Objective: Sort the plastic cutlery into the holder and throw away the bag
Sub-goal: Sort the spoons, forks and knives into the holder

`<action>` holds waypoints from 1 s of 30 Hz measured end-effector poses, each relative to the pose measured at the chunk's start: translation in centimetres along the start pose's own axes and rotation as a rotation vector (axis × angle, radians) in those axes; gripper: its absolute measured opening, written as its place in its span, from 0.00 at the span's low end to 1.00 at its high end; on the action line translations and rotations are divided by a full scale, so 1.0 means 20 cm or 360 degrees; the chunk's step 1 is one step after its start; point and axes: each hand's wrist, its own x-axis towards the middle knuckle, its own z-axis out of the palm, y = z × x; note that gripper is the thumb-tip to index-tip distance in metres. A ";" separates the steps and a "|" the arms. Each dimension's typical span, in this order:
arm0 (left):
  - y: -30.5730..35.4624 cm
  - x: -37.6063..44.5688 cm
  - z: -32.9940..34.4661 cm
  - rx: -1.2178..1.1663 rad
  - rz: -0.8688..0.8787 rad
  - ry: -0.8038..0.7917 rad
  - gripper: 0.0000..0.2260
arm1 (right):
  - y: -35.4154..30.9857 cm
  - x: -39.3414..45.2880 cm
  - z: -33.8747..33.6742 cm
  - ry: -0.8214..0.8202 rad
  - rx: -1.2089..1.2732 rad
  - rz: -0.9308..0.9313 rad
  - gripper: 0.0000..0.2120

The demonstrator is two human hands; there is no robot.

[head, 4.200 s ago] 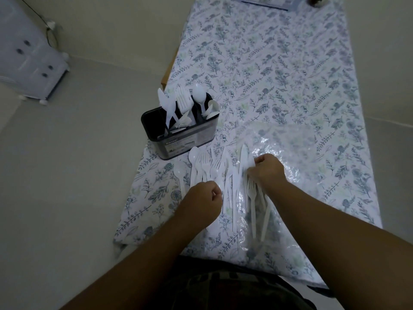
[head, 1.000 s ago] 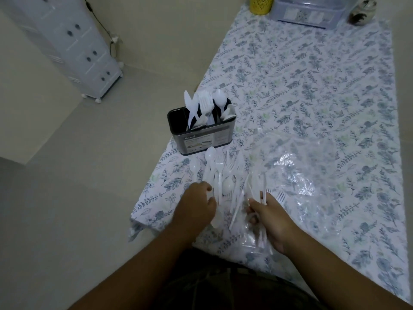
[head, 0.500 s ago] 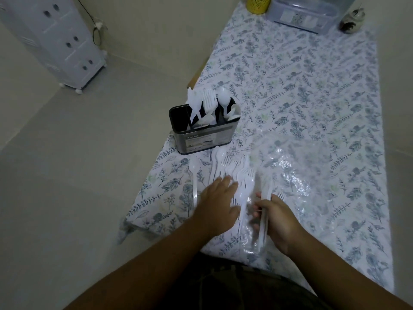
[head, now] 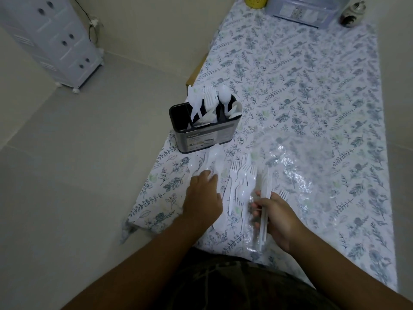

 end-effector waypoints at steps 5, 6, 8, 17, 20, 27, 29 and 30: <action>0.02 -0.02 0.03 -0.0287 0.0076 0.0025 0.19 | 0.01 0.00 -0.01 -0.0034 0.0004 0.0003 0.13; 0.02 -0.02 0.03 -0.0349 -0.0013 0.0059 0.18 | 0.01 0.00 -0.02 -0.0040 0.0012 0.0005 0.12; 0.01 -0.01 0.03 -0.0401 -0.0159 0.0078 0.21 | 0.01 0.00 -0.02 -0.0042 0.0036 0.0014 0.11; 0.07 0.07 0.03 -0.0292 -0.0169 -0.0055 0.23 | 0.02 0.00 -0.03 -0.0048 0.0051 0.0036 0.11; 0.06 0.10 0.01 -0.0289 -0.0159 0.0085 0.14 | 0.02 0.01 -0.04 -0.0035 0.0072 0.0030 0.12; 0.11 0.05 0.06 -0.0133 0.0091 -0.0010 0.16 | 0.03 0.02 -0.07 -0.0006 0.0128 0.0028 0.11; 0.11 0.05 0.09 -0.0121 0.0119 -0.0073 0.17 | 0.02 0.03 -0.08 -0.0012 0.0135 0.0033 0.11; 0.10 0.05 0.09 -0.0174 0.0115 -0.0046 0.15 | 0.02 0.03 -0.08 -0.0021 0.0144 0.0036 0.11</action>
